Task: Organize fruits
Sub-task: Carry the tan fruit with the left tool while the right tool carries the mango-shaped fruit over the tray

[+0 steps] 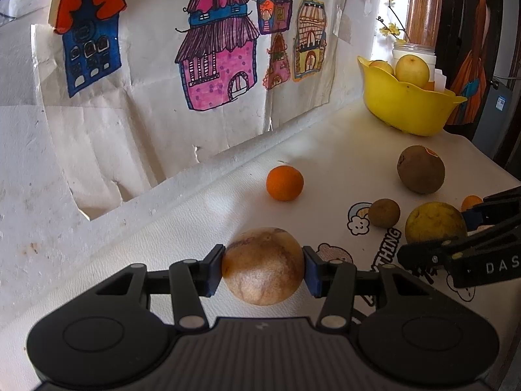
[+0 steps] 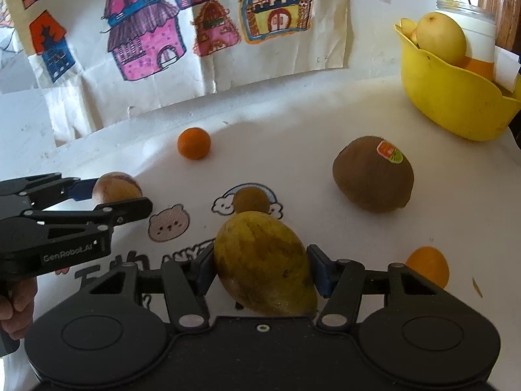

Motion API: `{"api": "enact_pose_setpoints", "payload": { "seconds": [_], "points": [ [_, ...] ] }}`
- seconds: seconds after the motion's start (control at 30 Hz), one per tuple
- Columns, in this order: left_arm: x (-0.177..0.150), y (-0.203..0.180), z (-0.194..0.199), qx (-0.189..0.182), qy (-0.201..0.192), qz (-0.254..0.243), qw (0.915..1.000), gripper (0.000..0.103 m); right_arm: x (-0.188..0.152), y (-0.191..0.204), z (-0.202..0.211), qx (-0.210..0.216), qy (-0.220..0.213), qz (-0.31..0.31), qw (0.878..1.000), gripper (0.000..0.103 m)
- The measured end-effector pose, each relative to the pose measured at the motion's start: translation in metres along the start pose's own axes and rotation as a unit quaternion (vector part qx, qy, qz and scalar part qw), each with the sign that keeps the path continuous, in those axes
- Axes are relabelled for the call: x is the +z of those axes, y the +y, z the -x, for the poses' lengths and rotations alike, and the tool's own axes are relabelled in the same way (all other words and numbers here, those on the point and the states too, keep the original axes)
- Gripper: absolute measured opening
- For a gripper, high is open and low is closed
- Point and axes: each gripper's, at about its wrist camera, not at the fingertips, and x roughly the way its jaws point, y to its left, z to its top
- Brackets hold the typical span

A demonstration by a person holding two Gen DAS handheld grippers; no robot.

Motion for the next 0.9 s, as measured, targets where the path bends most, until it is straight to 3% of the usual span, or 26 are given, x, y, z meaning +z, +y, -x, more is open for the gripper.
{"api": "enact_pose_setpoints", "payload": {
  "seconds": [0.37,0.9],
  "points": [
    [-0.013,-0.003,0.020,-0.016,0.005,0.006,0.9998,0.054,-0.018,0.017,0.016,0.004,0.015,0.010,1.000,0.059],
    [-0.021,0.002,0.090,-0.014,-0.023,0.012,0.9996,0.053,-0.034,0.052,0.089,0.006,-0.036,0.016,0.999,0.059]
  ]
}}
